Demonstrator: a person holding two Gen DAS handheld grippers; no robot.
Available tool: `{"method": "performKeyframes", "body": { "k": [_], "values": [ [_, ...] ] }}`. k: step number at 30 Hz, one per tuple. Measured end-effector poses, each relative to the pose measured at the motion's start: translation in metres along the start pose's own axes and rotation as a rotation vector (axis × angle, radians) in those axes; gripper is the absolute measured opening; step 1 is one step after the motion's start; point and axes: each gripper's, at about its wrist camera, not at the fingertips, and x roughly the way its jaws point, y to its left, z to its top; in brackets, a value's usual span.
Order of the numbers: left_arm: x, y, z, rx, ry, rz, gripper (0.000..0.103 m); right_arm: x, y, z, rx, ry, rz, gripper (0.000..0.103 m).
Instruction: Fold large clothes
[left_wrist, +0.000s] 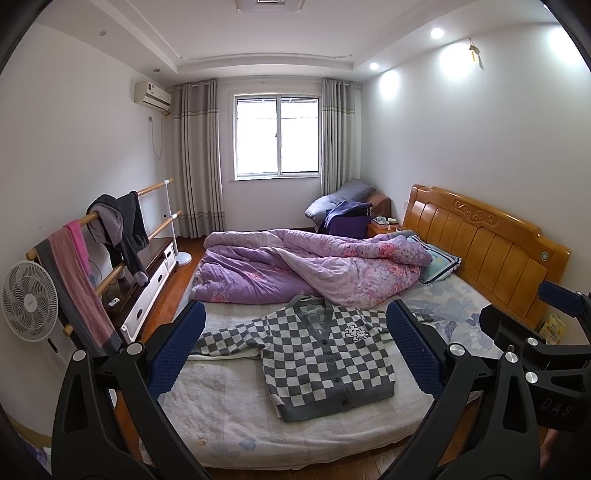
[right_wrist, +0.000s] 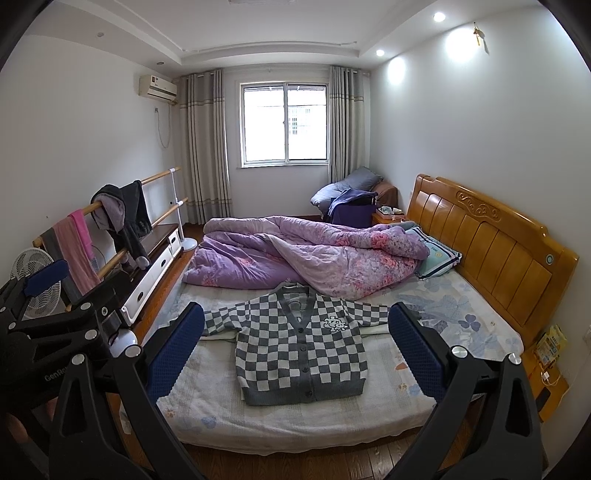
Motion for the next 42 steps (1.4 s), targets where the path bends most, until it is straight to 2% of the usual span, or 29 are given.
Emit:
{"method": "performKeyframes", "body": {
  "k": [16,27,34,39,42],
  "values": [
    [0.024,0.028,-0.015,-0.006,0.023,-0.043,0.098,0.012,0.011,-0.003,0.008,0.02,-0.029,0.096],
    [0.072,0.04,-0.03,-0.043,0.08,-0.055,0.098,0.053,0.012,-0.009,0.025,0.086,0.007,0.096],
    [0.126,0.04,-0.033,-0.063,0.117,-0.003,0.098,0.101,0.002,-0.007,0.039,0.12,0.044,0.096],
    [0.185,0.036,-0.034,-0.061,0.129,0.06,0.098,0.163,-0.006,0.001,0.035,0.138,0.111,0.096],
    [0.229,0.03,-0.031,-0.063,0.146,0.072,0.098,0.203,-0.014,0.007,0.017,0.135,0.134,0.096]
  ]
}}
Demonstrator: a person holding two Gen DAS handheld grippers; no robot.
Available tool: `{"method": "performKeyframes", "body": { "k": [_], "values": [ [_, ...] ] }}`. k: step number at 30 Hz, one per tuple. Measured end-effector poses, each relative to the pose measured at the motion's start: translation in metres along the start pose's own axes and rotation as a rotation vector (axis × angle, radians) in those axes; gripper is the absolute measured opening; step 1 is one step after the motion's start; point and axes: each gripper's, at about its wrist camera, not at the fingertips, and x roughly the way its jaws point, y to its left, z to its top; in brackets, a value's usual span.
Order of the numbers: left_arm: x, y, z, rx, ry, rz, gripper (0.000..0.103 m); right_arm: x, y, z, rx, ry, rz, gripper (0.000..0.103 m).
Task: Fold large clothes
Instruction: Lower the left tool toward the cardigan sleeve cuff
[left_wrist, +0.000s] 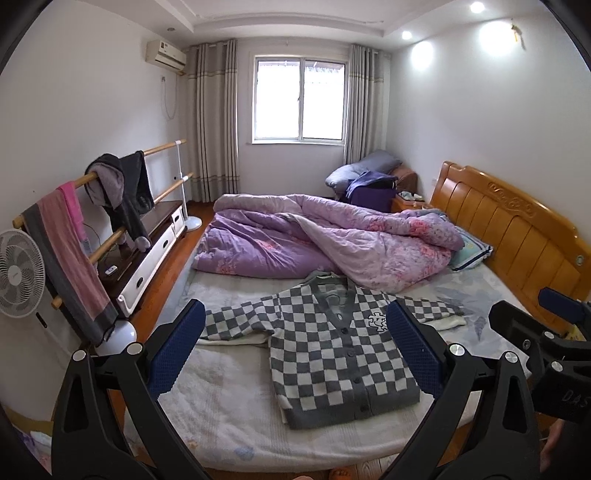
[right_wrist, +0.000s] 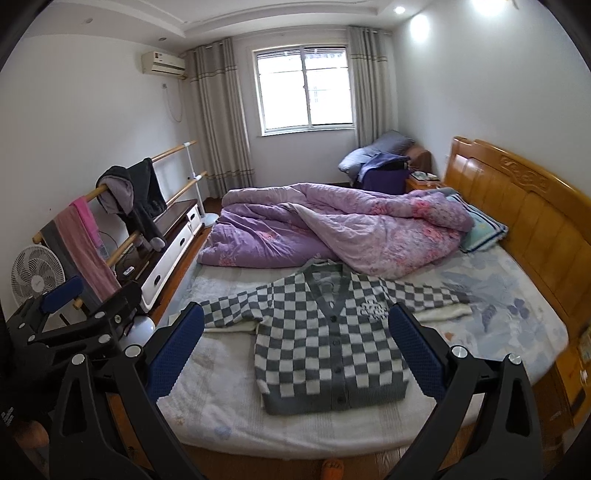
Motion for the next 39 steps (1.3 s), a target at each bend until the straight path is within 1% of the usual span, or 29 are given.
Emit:
{"method": "performKeyframes", "body": {
  "k": [3,4,6,7,10,13,15,18,20,22,24,27,28,31,33,34,35,36,37,39],
  "values": [
    [0.054,-0.012,0.008,-0.031,0.029,0.056,0.098,0.048,-0.019,0.014,-0.016,-0.006,-0.004,0.096],
    [0.079,-0.016,0.011,-0.044,0.055,0.077,0.098,0.058,-0.024,0.016,-0.018,-0.005,-0.003,0.096],
    [0.111,-0.022,0.012,-0.05,0.094,0.095,0.098,0.091,-0.035,0.024,-0.036,0.0,-0.005,0.096],
    [0.13,-0.023,0.012,-0.061,0.116,0.099,0.098,0.107,-0.039,0.026,-0.048,0.002,0.011,0.096],
    [0.181,-0.016,0.007,-0.098,0.172,0.074,0.098,0.145,-0.044,0.026,-0.053,0.025,0.021,0.096],
    [0.221,-0.001,-0.004,-0.106,0.223,0.093,0.098,0.194,-0.045,0.022,-0.018,0.094,0.036,0.096],
    [0.245,0.013,-0.014,-0.14,0.248,0.102,0.098,0.218,-0.043,0.017,-0.013,0.126,0.037,0.096],
    [0.291,0.049,-0.029,-0.223,0.305,0.063,0.098,0.26,-0.032,0.013,-0.016,0.173,0.012,0.096],
    [0.316,0.074,-0.036,-0.268,0.331,0.057,0.098,0.29,-0.023,0.011,-0.028,0.209,-0.013,0.096],
    [0.35,0.112,-0.047,-0.336,0.354,0.045,0.098,0.312,-0.017,0.009,-0.034,0.231,-0.034,0.096],
    [0.381,0.146,-0.058,-0.4,0.372,0.048,0.098,0.341,-0.011,0.007,-0.035,0.256,-0.064,0.096],
    [0.415,0.194,-0.073,-0.459,0.393,0.082,0.098,0.384,-0.002,0.001,-0.037,0.273,-0.073,0.096],
    [0.434,0.217,-0.082,-0.486,0.409,0.105,0.098,0.394,0.0,0.0,-0.038,0.275,-0.075,0.096],
    [0.464,0.266,-0.104,-0.533,0.43,0.174,0.098,0.443,0.005,-0.008,-0.045,0.304,-0.059,0.095],
    [0.481,0.298,-0.121,-0.601,0.438,0.185,0.098,0.468,0.006,-0.013,-0.039,0.32,-0.039,0.096],
    [0.494,0.322,-0.135,-0.668,0.445,0.207,0.098,0.479,0.005,-0.015,-0.035,0.324,-0.032,0.094],
    [0.505,0.341,-0.146,-0.719,0.446,0.226,0.098,0.498,0.003,-0.02,-0.038,0.337,-0.028,0.094],
    [0.515,0.359,-0.159,-0.764,0.441,0.244,0.098,0.511,0.003,-0.024,-0.042,0.347,-0.024,0.09],
    [0.522,0.375,-0.169,-0.8,0.439,0.255,0.098,0.524,0.002,-0.026,-0.043,0.354,-0.019,0.08],
    [0.536,0.4,-0.191,-0.877,0.423,0.279,0.098,0.556,-0.002,-0.036,-0.046,0.387,-0.007,0.07]
  ]
}}
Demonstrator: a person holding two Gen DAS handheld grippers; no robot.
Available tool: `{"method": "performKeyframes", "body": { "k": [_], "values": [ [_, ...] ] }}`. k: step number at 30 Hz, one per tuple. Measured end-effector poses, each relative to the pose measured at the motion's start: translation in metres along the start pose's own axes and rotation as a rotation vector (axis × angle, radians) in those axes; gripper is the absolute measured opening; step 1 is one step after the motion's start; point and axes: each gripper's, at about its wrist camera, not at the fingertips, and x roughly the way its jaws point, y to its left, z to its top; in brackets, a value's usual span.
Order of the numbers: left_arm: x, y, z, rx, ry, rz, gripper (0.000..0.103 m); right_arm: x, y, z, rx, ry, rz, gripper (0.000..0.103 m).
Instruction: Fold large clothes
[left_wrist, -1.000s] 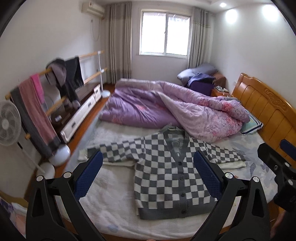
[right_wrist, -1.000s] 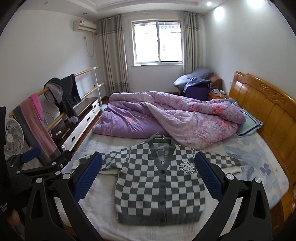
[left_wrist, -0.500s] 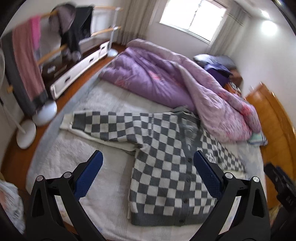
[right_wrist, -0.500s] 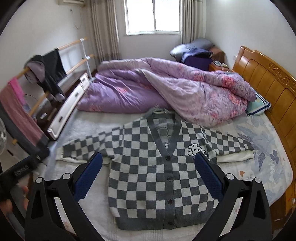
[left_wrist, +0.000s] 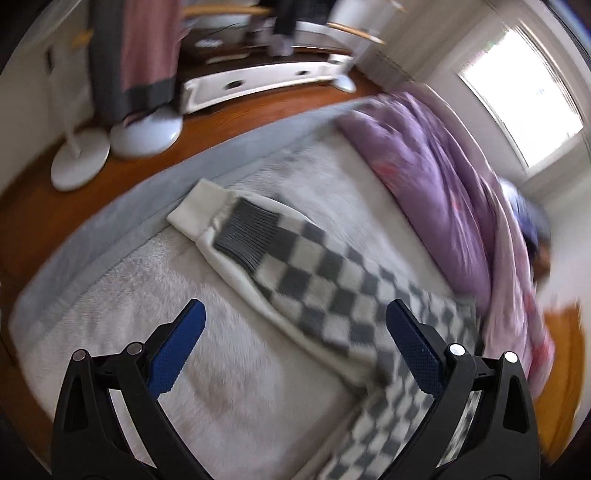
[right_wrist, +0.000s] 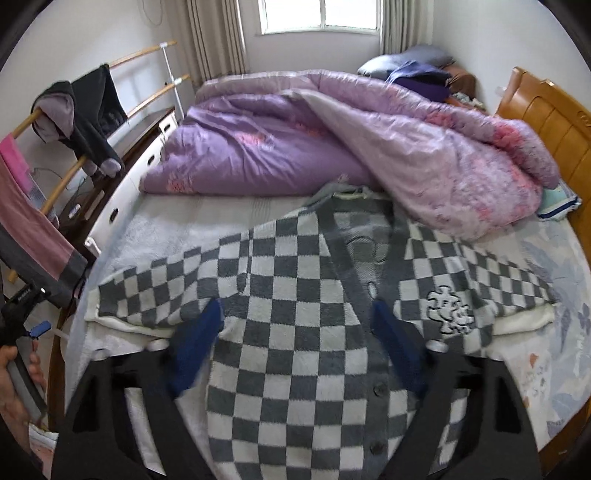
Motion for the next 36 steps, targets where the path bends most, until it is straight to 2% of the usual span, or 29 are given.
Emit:
{"method": "performKeyframes", "body": {
  "k": [1,3,5,6,7,9,11,15,20,22,24,25,26,28,31,32,33,36],
  "values": [
    [0.018,0.014,0.008,-0.041,-0.003,0.027,0.098,0.011,-0.001,0.0,0.0,0.014,0.007,0.067],
    [0.046,0.028,0.016,-0.065,-0.008,0.036,0.098,0.043,-0.005,0.0,-0.003,0.051,0.041,0.058],
    [0.073,0.034,0.021,-0.057,-0.006,0.053,0.097,0.067,-0.006,-0.002,-0.011,0.063,0.048,0.055],
    [0.083,0.037,0.022,-0.061,0.002,0.037,0.097,0.079,-0.007,-0.004,-0.01,0.073,0.056,0.054],
    [0.097,0.041,0.024,-0.074,0.009,0.012,0.096,0.091,-0.008,-0.005,-0.002,0.084,0.061,0.054],
    [0.12,0.047,0.029,-0.091,0.021,0.044,0.093,0.109,-0.008,-0.007,0.01,0.1,0.073,0.054],
    [0.145,0.058,0.034,-0.121,0.057,0.029,0.081,0.127,-0.009,-0.011,0.026,0.122,0.083,0.054],
    [0.174,0.081,0.037,-0.219,0.101,-0.017,0.078,0.156,-0.007,-0.015,0.038,0.151,0.092,0.054],
    [0.184,0.092,0.035,-0.249,0.12,-0.046,0.068,0.179,-0.001,-0.017,0.041,0.173,0.11,0.054],
    [0.188,0.095,0.034,-0.259,0.115,-0.05,0.059,0.188,0.001,-0.017,0.036,0.179,0.12,0.054],
    [0.191,0.094,0.035,-0.244,0.106,-0.021,0.042,0.196,0.003,-0.017,0.036,0.184,0.13,0.054],
    [0.191,0.094,0.036,-0.243,0.101,-0.018,0.024,0.201,0.003,-0.018,0.042,0.188,0.14,0.053],
    [0.191,0.096,0.037,-0.247,0.096,-0.021,0.013,0.209,0.002,-0.019,0.049,0.197,0.149,0.051],
    [0.185,0.096,0.039,-0.256,0.08,-0.029,0.01,0.226,0.004,-0.02,0.048,0.212,0.176,0.032],
    [0.159,0.083,0.04,-0.229,0.028,-0.037,0.009,0.246,0.009,-0.019,0.046,0.232,0.209,0.015],
    [0.146,0.076,0.04,-0.208,0.001,-0.051,0.009,0.254,0.012,-0.019,0.052,0.234,0.24,0.012],
    [0.136,0.07,0.041,-0.194,-0.019,-0.062,0.009,0.263,0.015,-0.019,0.057,0.243,0.274,0.004],
    [0.095,0.041,0.043,-0.122,-0.097,-0.1,0.009,0.29,0.029,-0.021,0.061,0.299,0.353,0.002]
  ]
}}
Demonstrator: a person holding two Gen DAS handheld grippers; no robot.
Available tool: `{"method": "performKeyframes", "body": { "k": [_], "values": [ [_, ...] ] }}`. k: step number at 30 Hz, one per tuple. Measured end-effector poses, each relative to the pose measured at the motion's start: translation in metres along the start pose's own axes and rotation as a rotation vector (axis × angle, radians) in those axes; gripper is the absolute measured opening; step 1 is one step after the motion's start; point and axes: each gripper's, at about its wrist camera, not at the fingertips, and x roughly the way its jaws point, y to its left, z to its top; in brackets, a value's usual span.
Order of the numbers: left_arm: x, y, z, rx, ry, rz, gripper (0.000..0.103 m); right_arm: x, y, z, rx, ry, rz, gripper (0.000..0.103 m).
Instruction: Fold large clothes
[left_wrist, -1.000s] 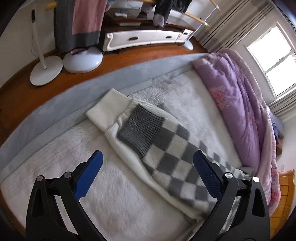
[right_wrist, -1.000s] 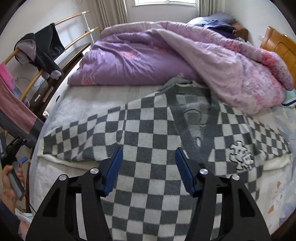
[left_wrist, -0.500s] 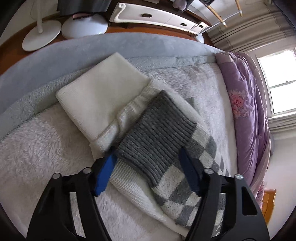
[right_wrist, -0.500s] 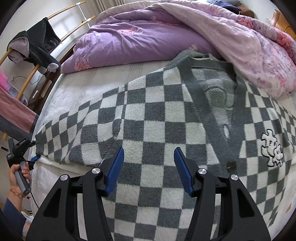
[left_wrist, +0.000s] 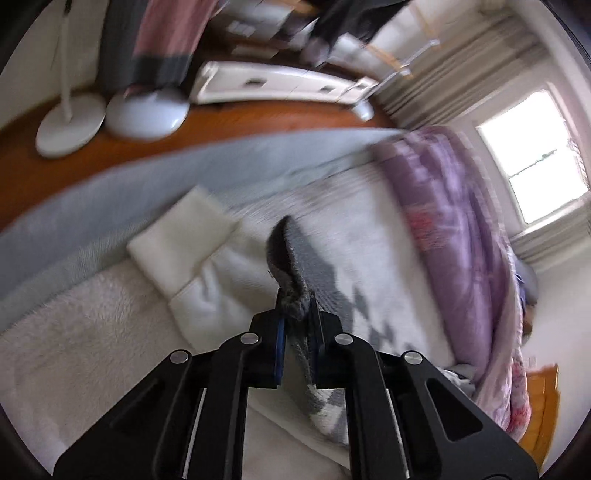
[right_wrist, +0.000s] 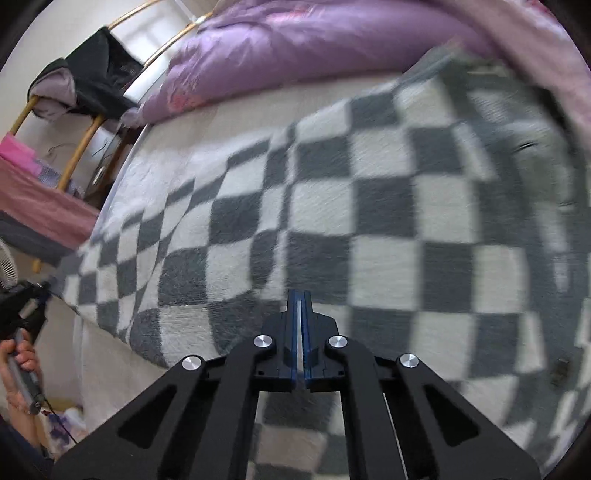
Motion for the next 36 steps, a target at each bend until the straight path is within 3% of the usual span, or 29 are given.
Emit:
{"method": "performKeyframes", "body": {
  "k": [2,4,8,10,13,15,18,22,27,31,33,35,36],
  "values": [
    [-0.028,-0.033,-0.003,0.09,-0.047,-0.022,0.009,0.024,0.001,0.001,0.03,0.057,0.085,0.002],
    [-0.049,-0.065,-0.007,0.165,-0.08,-0.05,0.009,0.049,-0.001,-0.001,0.024,0.114,0.063,0.0],
    [-0.089,-0.147,-0.033,0.3,-0.122,-0.149,0.009,0.035,-0.012,0.004,0.041,0.112,0.124,0.002],
    [-0.1,-0.193,-0.057,0.366,-0.132,-0.201,0.009,0.0,-0.026,0.004,0.027,0.054,0.151,0.002],
    [-0.091,-0.257,-0.101,0.401,-0.084,-0.288,0.009,-0.049,-0.063,0.004,0.037,-0.024,0.154,0.002],
    [-0.077,-0.303,-0.143,0.447,-0.063,-0.296,0.009,-0.095,-0.101,0.003,0.043,-0.095,0.11,0.002],
    [-0.047,-0.352,-0.203,0.459,0.029,-0.336,0.009,-0.151,-0.17,-0.005,0.084,-0.178,0.034,0.002],
    [0.001,-0.424,-0.304,0.563,0.115,-0.311,0.009,-0.229,-0.275,-0.026,0.158,-0.279,-0.131,0.002],
    [0.062,-0.482,-0.412,0.673,0.258,-0.272,0.009,-0.296,-0.405,-0.067,0.36,-0.379,-0.349,0.006],
    [0.106,-0.501,-0.491,0.764,0.33,-0.185,0.009,-0.332,-0.499,-0.104,0.547,-0.417,-0.344,0.006],
    [0.124,-0.506,-0.522,0.803,0.353,-0.144,0.009,-0.34,-0.545,-0.122,0.664,-0.425,-0.28,0.006],
    [0.138,-0.503,-0.536,0.828,0.362,-0.099,0.01,-0.342,-0.582,-0.136,0.785,-0.445,-0.21,0.018],
    [0.14,-0.499,-0.54,0.834,0.365,-0.086,0.01,-0.341,-0.595,-0.14,0.824,-0.445,-0.185,0.033]
  ]
}}
